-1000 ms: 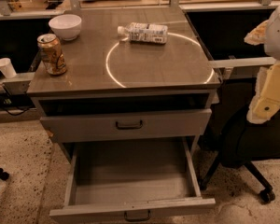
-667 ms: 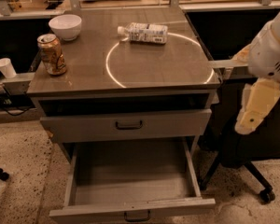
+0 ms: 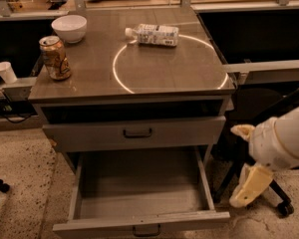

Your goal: Close middle drawer

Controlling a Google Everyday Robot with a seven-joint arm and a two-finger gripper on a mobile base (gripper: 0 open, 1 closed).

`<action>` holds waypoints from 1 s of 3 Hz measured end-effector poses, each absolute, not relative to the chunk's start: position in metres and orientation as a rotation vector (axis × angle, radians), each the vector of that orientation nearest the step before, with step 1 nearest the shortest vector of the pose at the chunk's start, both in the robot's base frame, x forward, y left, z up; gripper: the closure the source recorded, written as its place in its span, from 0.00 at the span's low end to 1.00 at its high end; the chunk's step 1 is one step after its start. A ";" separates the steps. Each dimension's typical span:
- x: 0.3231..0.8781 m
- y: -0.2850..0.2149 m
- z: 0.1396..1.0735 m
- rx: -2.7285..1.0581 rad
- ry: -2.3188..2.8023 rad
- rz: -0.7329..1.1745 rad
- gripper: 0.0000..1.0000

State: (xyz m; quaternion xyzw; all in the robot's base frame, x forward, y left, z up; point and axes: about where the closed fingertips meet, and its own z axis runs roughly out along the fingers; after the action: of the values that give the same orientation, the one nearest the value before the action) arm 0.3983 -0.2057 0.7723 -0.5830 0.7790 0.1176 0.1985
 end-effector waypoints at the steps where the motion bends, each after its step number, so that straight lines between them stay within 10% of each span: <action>1: 0.385 -0.196 0.739 -1.615 2.113 0.307 0.00; 3: 0.380 -0.194 0.715 -1.667 2.090 0.300 0.00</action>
Offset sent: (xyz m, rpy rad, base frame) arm -0.0114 0.0084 -0.0283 0.0246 -0.0517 0.0077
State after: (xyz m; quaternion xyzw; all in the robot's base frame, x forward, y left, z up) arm 0.3805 -0.1945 0.7150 -0.6041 0.7571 0.1086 0.2238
